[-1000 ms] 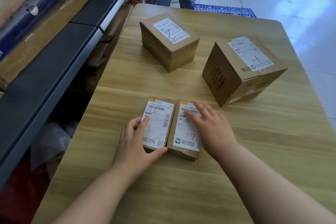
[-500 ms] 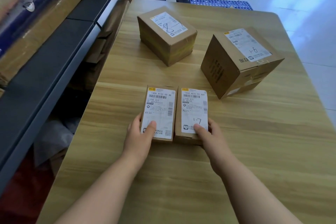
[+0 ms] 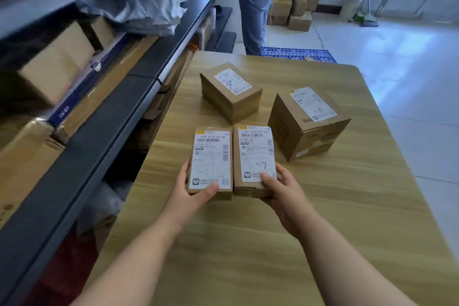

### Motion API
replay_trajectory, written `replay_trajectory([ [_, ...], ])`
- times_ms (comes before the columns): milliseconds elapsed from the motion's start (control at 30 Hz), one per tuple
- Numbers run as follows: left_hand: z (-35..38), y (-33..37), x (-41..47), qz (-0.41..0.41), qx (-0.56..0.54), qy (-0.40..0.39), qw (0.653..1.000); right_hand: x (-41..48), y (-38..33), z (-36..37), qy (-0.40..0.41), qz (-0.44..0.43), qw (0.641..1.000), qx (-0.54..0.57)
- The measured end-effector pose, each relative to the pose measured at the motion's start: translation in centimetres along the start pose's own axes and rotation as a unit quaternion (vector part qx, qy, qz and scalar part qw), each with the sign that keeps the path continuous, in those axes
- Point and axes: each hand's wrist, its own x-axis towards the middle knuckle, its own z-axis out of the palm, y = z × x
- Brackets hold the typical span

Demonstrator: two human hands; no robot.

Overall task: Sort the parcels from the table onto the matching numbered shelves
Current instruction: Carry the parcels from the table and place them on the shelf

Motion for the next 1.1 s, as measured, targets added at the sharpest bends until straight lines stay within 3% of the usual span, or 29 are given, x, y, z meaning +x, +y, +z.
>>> replay_trajectory([
  [200, -0.1, 2.7, -5.7, 0.043, -0.005, 0.06, 0.997, -2.1, -3.3, 0.3, -0.131, -0.005, 0.99, -0.044],
  [333, 0.1, 2.4, -10.3, 0.053, -0.038, 0.151, 0.986, -4.0, -4.1, 0.7, -0.219, -0.002, 0.97, -0.106],
  [600, 0.0, -1.6, -23.9, 0.023, -0.174, 0.34, 0.924, -10.0, -1.9, 4.8, -0.398, 0.024, 0.893, -0.206],
  [867, -1.2, -7.3, -41.6, 0.027, -0.306, 0.519, 0.798, -22.6, 6.1, 12.6, -0.549, 0.077, 0.786, -0.272],
  [1100, -2.4, -14.0, -59.5, 0.036, -0.333, 0.634, 0.697, -38.3, 15.7, 18.7, -0.661, 0.099, 0.664, -0.334],
])
